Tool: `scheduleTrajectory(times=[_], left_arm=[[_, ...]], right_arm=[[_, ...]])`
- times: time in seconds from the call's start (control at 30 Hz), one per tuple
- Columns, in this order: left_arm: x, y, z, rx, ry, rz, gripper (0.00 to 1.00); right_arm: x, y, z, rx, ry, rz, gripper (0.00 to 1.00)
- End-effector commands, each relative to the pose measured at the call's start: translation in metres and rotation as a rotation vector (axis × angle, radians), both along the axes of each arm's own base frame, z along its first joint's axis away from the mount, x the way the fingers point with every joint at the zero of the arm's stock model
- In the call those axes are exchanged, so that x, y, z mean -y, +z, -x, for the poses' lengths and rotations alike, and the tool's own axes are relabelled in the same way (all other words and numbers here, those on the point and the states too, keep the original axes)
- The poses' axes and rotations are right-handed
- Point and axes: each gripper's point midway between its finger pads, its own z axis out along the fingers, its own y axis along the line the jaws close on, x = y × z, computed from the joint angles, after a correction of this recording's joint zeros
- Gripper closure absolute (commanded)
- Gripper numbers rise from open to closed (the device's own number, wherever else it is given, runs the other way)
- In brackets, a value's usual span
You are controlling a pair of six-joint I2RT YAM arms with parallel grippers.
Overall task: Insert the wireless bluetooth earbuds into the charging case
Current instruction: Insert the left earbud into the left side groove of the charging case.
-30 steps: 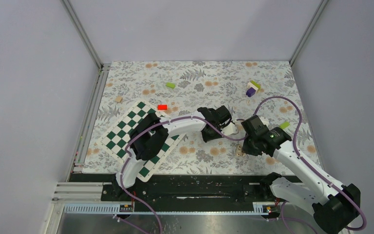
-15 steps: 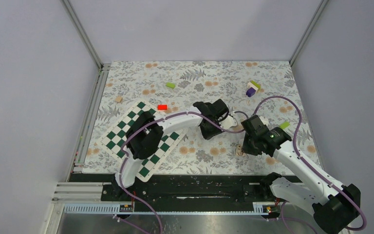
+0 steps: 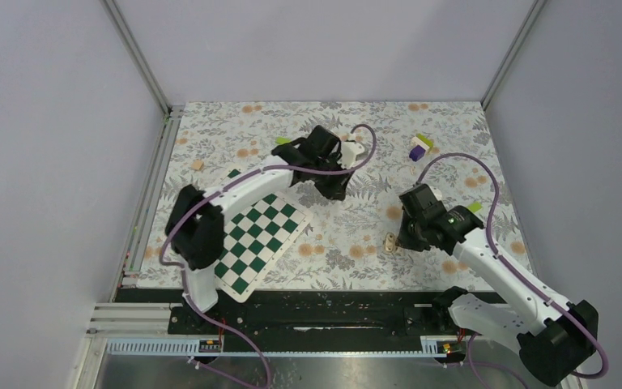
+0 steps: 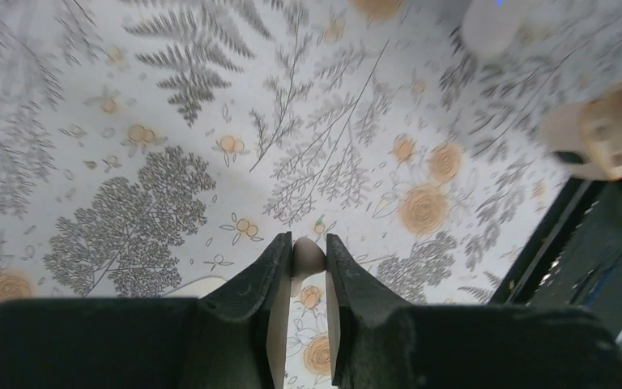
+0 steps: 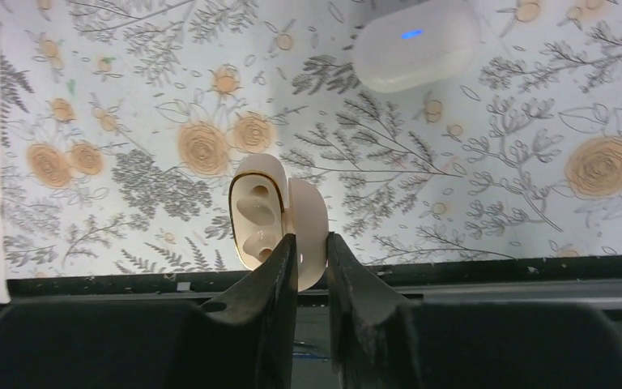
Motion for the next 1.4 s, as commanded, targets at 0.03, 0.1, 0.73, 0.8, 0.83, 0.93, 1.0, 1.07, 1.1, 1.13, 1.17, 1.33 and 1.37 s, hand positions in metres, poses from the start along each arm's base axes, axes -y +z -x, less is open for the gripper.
scheduleTrajectory(times=[0.03, 0.1, 0.73, 0.8, 0.83, 0.93, 1.0, 1.07, 1.1, 1.13, 1.17, 1.33, 1.37], left_arm=[[0.023, 0.119, 0.008, 0.167, 0.036, 0.457, 1.0], [0.02, 0.14, 0.013, 0.201, 0.049, 0.562, 1.0], [0.032, 0.169, 0.036, 0.167, 0.119, 0.843, 1.0], [0.031, 0.168, 0.042, 0.176, 0.096, 0.886, 1.0], [0.032, 0.166, 0.045, 0.175, 0.082, 0.902, 1.0], [0.037, 0.159, 0.057, 0.162, 0.024, 0.914, 1.0], [0.04, 0.152, 0.062, 0.168, 0.0, 0.903, 1.0], [0.041, 0.145, 0.066, 0.178, -0.016, 0.898, 1.0], [0.042, 0.143, 0.068, 0.178, -0.027, 0.899, 1.0], [0.042, 0.142, 0.071, 0.181, -0.041, 0.902, 1.0], [0.043, 0.138, 0.072, 0.18, -0.051, 0.896, 1.0], [0.047, 0.113, 0.079, 0.167, -0.078, 0.853, 1.0], [0.047, 0.108, 0.079, 0.168, -0.075, 0.849, 1.0]], right_arm=[[-0.026, 0.024, -0.025, 0.061, 0.038, -0.088, 1.0], [-0.032, 0.027, -0.029, 0.063, 0.05, -0.107, 1.0], [-0.091, 0.045, -0.06, -0.001, 0.089, -0.288, 1.0], [-0.091, 0.046, -0.06, 0.0, 0.09, -0.289, 1.0], [-0.092, 0.046, -0.06, -0.001, 0.091, -0.29, 1.0], [-0.093, 0.047, -0.06, -0.002, 0.094, -0.294, 1.0], [-0.093, 0.047, -0.06, -0.002, 0.097, -0.297, 1.0], [-0.093, 0.047, -0.059, -0.004, 0.1, -0.296, 1.0], [-0.092, 0.046, -0.058, -0.007, 0.101, -0.294, 1.0], [-0.092, 0.046, -0.058, -0.009, 0.102, -0.292, 1.0], [-0.092, 0.047, -0.058, -0.009, 0.103, -0.292, 1.0], [-0.092, 0.046, -0.057, -0.012, 0.107, -0.291, 1.0], [-0.092, 0.046, -0.057, -0.011, 0.107, -0.292, 1.0]])
